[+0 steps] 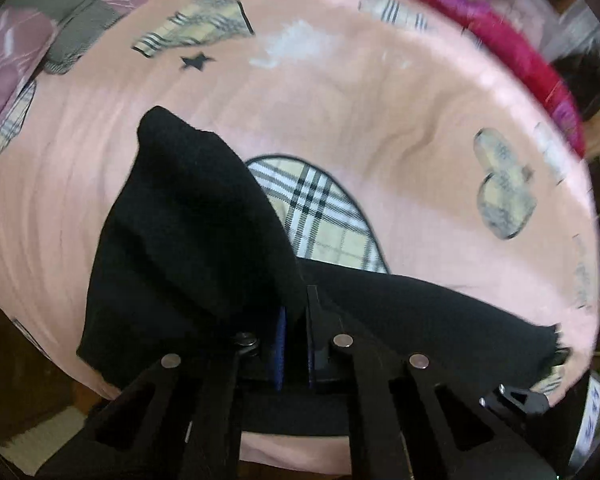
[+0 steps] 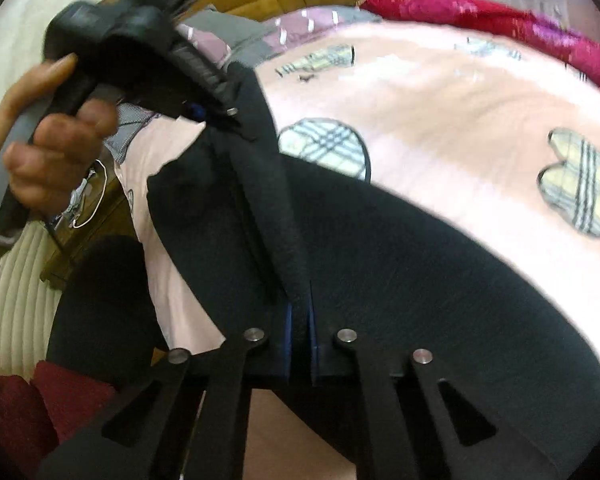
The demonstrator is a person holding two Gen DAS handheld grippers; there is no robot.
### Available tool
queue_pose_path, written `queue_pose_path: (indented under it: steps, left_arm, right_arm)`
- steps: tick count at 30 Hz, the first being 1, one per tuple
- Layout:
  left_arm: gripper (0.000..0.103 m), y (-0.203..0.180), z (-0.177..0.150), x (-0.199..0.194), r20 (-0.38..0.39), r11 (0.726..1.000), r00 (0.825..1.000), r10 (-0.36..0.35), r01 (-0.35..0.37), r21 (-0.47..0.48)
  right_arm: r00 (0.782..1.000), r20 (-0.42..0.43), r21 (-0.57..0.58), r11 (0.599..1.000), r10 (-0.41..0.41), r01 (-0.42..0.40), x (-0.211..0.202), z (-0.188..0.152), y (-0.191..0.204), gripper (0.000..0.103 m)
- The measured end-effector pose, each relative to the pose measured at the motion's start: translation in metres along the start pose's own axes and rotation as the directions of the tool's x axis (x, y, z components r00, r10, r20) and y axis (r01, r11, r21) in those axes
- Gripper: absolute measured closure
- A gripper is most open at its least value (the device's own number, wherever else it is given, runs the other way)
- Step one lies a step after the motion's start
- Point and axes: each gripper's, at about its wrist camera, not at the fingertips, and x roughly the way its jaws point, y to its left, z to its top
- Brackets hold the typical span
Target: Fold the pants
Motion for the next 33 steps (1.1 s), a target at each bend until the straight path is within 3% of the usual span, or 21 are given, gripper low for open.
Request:
queue_pose_path:
  steps: [5, 10, 17, 26, 30, 33]
  left_arm:
    - [0.098, 0.021, -0.036, -0.034, 0.104, 0.993, 0.990, -0.093, 0.099, -0.061]
    - [0.098, 0.039, -0.075, -0.044, 0.146, 0.984, 0.981, -0.128, 0.144, -0.104]
    - [0.098, 0.063, -0.102, -0.017, 0.126, 0.970, 0.980, -0.157, 0.177, -0.165]
    - [0.097, 0.074, -0.116, 0.004, 0.130, 0.972, 0.979, -0.155, 0.174, -0.156]
    - [0.095, 0.076, -0.119, 0.007, 0.120, 0.976, 0.982, -0.145, 0.162, -0.143]
    - [0.087, 0.081, -0.120, 0.005, 0.114, 0.976, 0.984, -0.137, 0.154, -0.153]
  right_arm:
    - [0.999, 0.038, -0.055, 0.998, -0.014, 0.016, -0.024, 0.013, 0.012, 0.096]
    - [0.999, 0.004, -0.133, 0.990, -0.037, 0.037, -0.024, 0.009, 0.027, 0.096]
    - [0.996, -0.074, -0.153, 0.987, -0.051, 0.039, -0.008, -0.001, 0.030, 0.096]
    - [0.989, -0.131, -0.140, 0.989, -0.071, 0.053, 0.009, -0.007, 0.035, 0.095]
    - [0.987, -0.148, -0.114, 0.992, -0.066, 0.049, 0.009, -0.011, 0.036, 0.088]
    - [0.986, -0.151, -0.117, 0.992, -0.073, 0.055, 0.007, -0.011, 0.038, 0.084]
